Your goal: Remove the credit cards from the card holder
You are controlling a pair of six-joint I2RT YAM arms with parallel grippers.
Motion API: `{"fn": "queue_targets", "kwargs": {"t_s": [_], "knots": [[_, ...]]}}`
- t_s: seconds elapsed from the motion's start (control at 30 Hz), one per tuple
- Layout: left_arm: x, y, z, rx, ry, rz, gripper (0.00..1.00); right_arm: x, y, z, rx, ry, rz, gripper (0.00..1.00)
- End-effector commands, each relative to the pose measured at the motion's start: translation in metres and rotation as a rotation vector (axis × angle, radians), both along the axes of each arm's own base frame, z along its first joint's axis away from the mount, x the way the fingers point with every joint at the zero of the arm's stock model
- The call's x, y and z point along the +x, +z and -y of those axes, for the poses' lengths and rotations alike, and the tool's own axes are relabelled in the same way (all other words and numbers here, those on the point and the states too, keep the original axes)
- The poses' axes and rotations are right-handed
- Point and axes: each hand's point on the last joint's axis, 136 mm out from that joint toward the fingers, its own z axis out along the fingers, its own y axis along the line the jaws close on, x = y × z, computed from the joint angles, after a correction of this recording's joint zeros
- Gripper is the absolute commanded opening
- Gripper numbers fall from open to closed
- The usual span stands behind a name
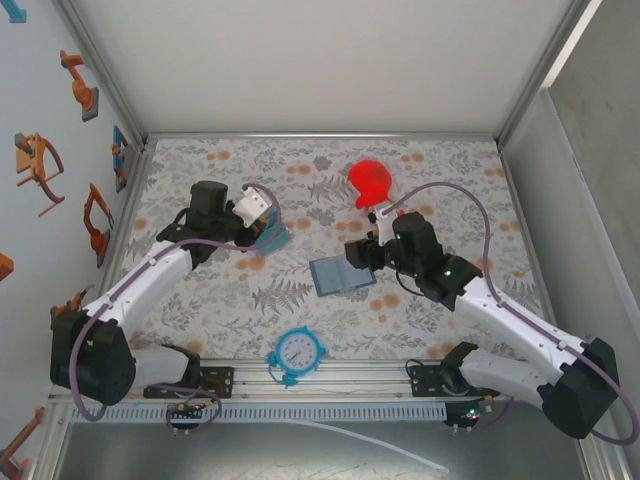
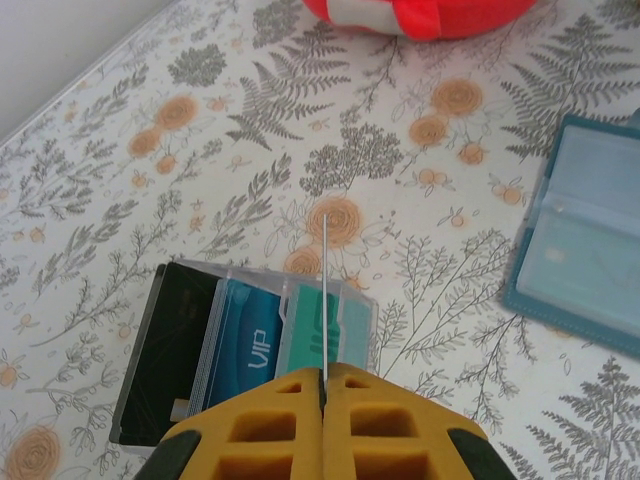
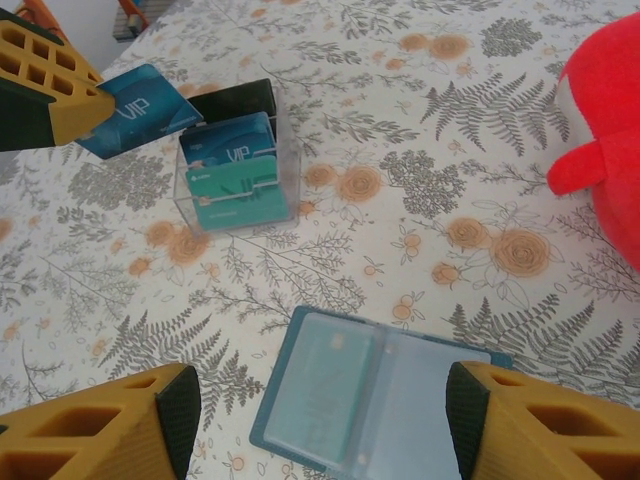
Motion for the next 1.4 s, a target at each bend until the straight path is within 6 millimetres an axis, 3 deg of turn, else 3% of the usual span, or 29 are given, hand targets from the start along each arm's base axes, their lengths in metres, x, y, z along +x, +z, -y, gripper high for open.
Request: {"fn": "queue_targets", "kwargs": {"t_s": [0.0,0.3,0.57,1.37], "knots": [[0.009,-0.01,-0.001,0.003,-0.028,0.011,0.0,0.007,0.014,0.001,0.013,-0.041,0.016,0.65],[0.034,-0.034,-0.007,0.073,-0.032,-0.038,0.0,0.01,0.016,0.004,0.024,-0.069,0.025,0.66],[0.049,-0.038,-0.004,0.072,-0.054,-0.034,0.0,0.012,0.015,0.001,0.03,-0.066,0.017,0.65],[0.06,-0.073,-0.01,0.123,-0.078,-0.115,0.01,0.015,0.012,-0.008,0.036,-0.046,-0.005,0.65]]}}
